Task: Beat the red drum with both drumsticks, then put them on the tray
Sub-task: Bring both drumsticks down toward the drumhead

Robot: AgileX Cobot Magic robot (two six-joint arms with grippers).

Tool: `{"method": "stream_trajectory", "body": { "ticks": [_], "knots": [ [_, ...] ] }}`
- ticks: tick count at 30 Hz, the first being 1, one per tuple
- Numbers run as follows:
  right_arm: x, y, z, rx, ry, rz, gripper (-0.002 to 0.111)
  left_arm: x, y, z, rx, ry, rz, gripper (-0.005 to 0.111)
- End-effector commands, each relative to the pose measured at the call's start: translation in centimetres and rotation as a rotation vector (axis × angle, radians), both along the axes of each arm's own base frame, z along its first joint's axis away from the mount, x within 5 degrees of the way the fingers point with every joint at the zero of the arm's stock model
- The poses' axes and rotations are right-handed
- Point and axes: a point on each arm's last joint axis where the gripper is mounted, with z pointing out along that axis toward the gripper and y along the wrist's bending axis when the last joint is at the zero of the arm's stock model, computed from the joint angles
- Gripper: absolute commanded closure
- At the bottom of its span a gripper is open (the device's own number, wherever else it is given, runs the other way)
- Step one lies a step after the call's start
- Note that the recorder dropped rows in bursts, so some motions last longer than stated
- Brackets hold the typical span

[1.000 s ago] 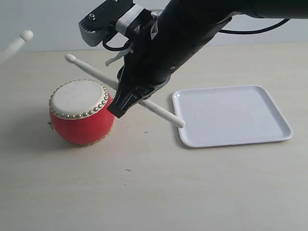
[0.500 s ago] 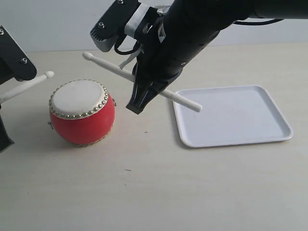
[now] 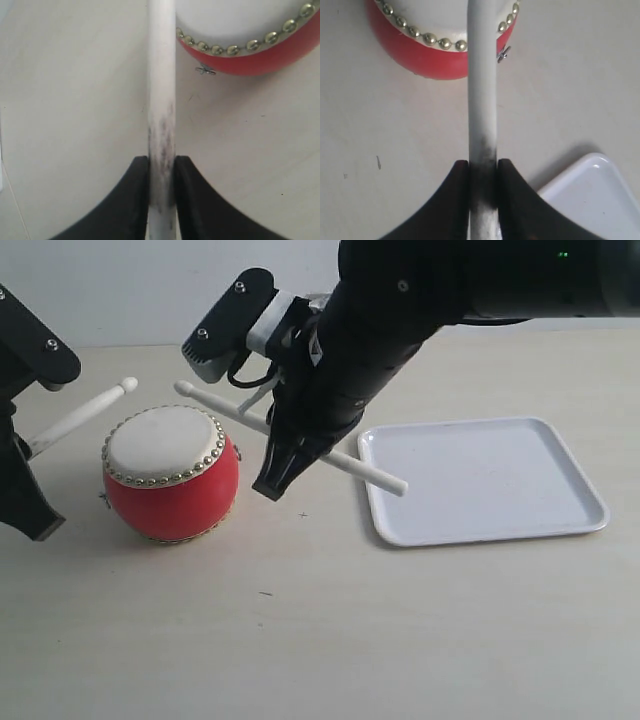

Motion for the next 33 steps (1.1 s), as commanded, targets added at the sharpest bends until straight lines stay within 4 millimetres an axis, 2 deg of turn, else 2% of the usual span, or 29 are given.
{"method": "stream_trajectory", "body": {
  "ticks": [1,12,14,17,20,27,29,33],
  "knots": [
    [0.4,0.3,-0.1,0.037,-0.038,-0.009,0.108,0.1,-0.1,0.2,-0.017,-0.003,-0.004,0.107],
    [1.0,-0.6,0.0,-0.141,-0.14,0.083,0.108,0.1,-0.2,0.2,0.025,0.007,-0.076,0.107],
    [0.7,-0.3,0.1,-0.173,-0.159,0.118,0.108,0.1,-0.2,0.2,0.025,0.007,-0.076,0.107],
    [-0.3,1.4,0.3,-0.216,-0.227,0.195,0.108,0.0,-0.3,0.1,-0.016,0.01,-0.026,0.107],
    [-0.4,1.6,0.5,-0.196,-0.251,0.144,0.108,0.0,-0.2,0.1,-0.057,-0.001,0.035,0.107],
    [-0.2,1.7,0.2,-0.202,-0.25,0.139,0.108,0.2,-0.1,0.2,0.001,-0.012,-0.016,0.107],
    [-0.1,1.8,-0.3,-0.214,-0.244,0.144,0.108,0.3,-0.4,-0.4,-0.003,0.017,-0.007,0.107],
    [0.2,1.9,-1.1,-0.243,-0.239,0.154,0.108,0.6,-0.9,-2.8,0.069,0.16,0.003,0.107]
  ]
}}
